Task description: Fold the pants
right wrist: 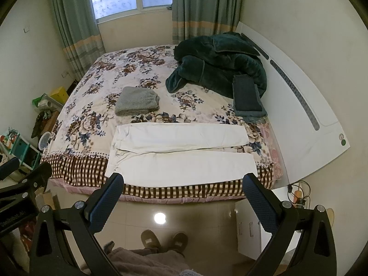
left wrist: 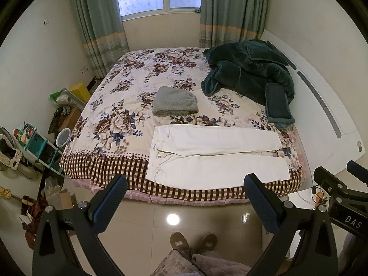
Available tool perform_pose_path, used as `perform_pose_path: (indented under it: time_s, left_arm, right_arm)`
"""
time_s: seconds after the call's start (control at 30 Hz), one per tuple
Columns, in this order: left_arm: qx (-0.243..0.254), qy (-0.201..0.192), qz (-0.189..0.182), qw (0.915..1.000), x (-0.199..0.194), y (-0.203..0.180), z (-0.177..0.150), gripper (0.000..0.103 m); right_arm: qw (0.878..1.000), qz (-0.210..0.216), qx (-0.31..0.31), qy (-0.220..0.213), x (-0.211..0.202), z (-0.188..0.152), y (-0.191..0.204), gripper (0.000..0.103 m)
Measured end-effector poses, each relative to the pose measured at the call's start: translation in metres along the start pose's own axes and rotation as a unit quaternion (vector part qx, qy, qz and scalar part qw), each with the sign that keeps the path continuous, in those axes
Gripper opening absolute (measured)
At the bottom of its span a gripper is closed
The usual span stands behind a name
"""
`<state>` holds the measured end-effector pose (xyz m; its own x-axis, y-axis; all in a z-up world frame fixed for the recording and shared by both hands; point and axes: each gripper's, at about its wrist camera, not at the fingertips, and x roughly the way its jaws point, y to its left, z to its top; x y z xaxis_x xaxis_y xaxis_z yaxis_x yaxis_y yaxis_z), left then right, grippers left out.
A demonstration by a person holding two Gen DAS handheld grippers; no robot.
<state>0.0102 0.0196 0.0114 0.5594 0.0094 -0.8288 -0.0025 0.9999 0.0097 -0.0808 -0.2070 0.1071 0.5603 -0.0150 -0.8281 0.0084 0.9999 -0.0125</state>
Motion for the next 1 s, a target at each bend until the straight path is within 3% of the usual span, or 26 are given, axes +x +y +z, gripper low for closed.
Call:
perform_pose_path:
  time_s: [0.57,1.0]
  left_arm:
    - [0.0,0.0,-0.003,1.0,0.002,0.001,0.001,0.103]
    - [-0.002,0.001,-0.004,1.0,0.001,0.002,0.004,0.103]
  right_arm:
    - [1.0,0.002,-0.002,0.002,0.006,0.017,0.003,0.103]
    - [1.0,0.004,-0.002,0.002,-0.001,0.01,0.002,0.103]
